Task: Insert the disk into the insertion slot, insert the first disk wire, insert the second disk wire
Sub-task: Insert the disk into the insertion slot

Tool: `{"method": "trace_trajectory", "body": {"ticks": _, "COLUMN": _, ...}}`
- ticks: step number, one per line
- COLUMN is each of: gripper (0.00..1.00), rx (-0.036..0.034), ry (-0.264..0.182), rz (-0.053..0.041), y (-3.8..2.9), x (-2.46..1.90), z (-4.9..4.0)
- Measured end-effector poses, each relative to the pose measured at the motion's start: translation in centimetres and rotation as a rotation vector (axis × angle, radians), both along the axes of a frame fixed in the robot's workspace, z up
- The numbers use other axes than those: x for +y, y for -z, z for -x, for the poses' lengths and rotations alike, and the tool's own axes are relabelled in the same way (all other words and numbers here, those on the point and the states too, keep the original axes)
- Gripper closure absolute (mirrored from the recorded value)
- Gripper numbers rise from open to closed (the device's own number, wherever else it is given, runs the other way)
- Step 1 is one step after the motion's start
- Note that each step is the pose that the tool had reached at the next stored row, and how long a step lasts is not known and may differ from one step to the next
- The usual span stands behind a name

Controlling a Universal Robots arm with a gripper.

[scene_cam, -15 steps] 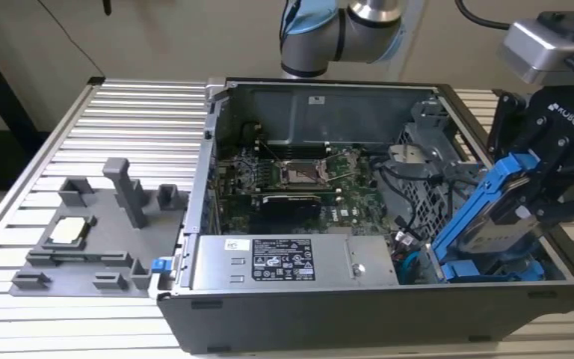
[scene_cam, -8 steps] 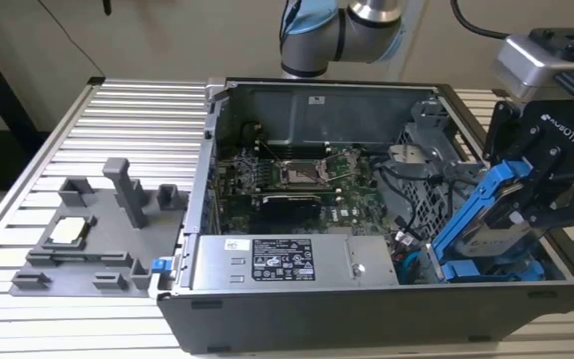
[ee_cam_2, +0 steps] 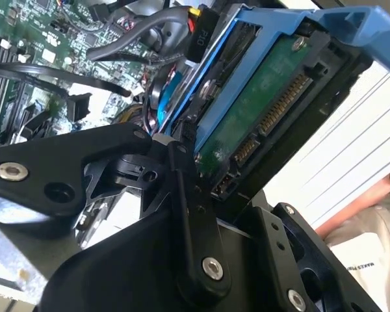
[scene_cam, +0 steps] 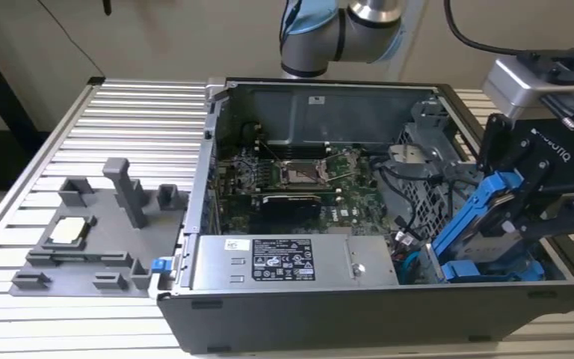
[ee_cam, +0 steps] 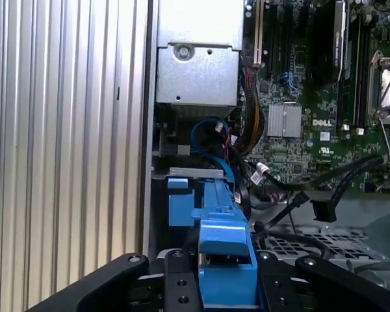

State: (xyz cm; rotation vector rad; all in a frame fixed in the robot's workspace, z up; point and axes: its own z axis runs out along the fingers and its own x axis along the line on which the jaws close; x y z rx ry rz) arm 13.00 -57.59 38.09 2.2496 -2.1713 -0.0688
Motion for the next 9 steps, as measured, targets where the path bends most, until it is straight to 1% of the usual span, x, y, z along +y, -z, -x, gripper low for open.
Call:
{"method": "trace_trajectory", "body": {"ticks": 5, "gripper": 0.67, "rx": 0.0, "ry": 0.0, "rz": -0.0001, "y": 0.92, "x": 0.0, "z": 0.0}}
{"method": "trace_trajectory", "body": {"ticks": 9, "gripper": 0.67, "rx": -0.0005, "ry": 0.0, "rz": 0.0, "y": 0.95, "x": 0.0, "z": 0.0}}
